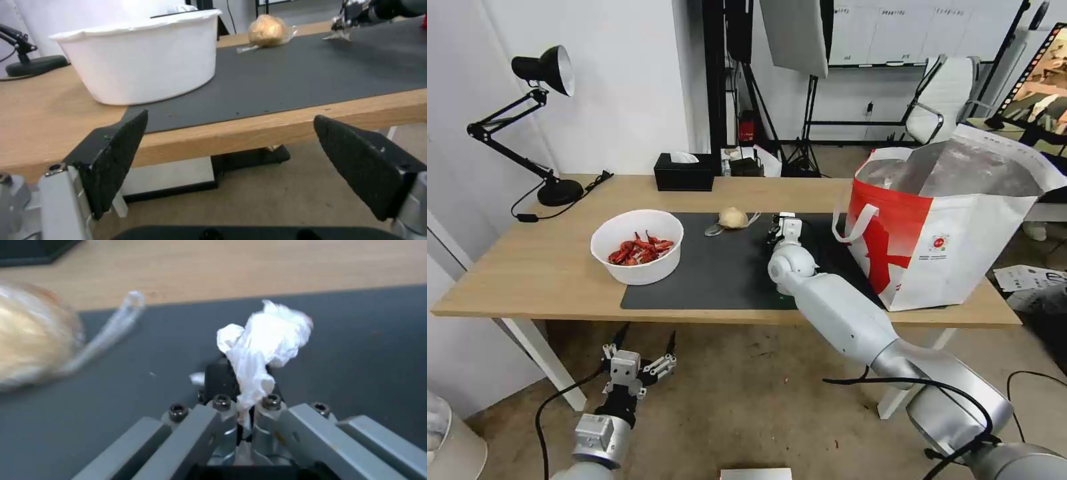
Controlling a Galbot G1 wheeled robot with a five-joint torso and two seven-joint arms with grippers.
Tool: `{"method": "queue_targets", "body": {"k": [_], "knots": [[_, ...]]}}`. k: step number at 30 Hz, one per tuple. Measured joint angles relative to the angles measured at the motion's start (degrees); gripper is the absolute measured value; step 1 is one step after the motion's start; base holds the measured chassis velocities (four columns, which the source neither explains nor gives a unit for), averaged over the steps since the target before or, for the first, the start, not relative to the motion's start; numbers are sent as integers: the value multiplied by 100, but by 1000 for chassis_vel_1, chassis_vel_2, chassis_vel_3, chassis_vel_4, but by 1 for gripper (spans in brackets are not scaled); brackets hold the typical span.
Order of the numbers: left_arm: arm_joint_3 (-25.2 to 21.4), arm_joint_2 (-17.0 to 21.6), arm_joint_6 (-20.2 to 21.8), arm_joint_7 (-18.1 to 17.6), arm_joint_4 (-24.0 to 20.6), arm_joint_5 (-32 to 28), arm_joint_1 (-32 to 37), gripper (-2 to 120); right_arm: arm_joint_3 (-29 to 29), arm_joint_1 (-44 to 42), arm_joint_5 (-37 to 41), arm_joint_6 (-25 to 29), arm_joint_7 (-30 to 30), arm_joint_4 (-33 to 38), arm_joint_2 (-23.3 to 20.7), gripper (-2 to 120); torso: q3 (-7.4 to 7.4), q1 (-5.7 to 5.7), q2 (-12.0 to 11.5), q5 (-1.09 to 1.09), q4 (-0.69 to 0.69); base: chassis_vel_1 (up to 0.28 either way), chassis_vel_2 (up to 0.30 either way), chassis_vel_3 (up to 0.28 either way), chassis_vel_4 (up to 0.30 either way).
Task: Pick up the trash from the table and place it into the takeout bag.
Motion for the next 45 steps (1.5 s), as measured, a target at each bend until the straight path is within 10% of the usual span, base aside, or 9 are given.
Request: {"method": "queue_targets", "body": {"k": [15,21,27,45], "knots": [[15,-1,8,-17,-131,25,79,100,240,-278,-2055,1270,-332,3005,-1566,0,-1,-1,0,0,0,0,0,0,0],[13,-32,-24,-17,-148,80,156,100,715,-277,-2071,279,1260,3758,-2116,0,-1,-1,1,0,0,0,0,0,0],[26,-26,-29,-16,-191,104,151,100,957,-360,-199,-817,2337,4394,-2845,0,0,-1,0,2,-2,0,0,0,0],[117,30,11,-16,-204,72,64,100,994,92,1105,-2239,2150,4564,-3560,61,0,0,0,0,1,0,0,0,0]]}}
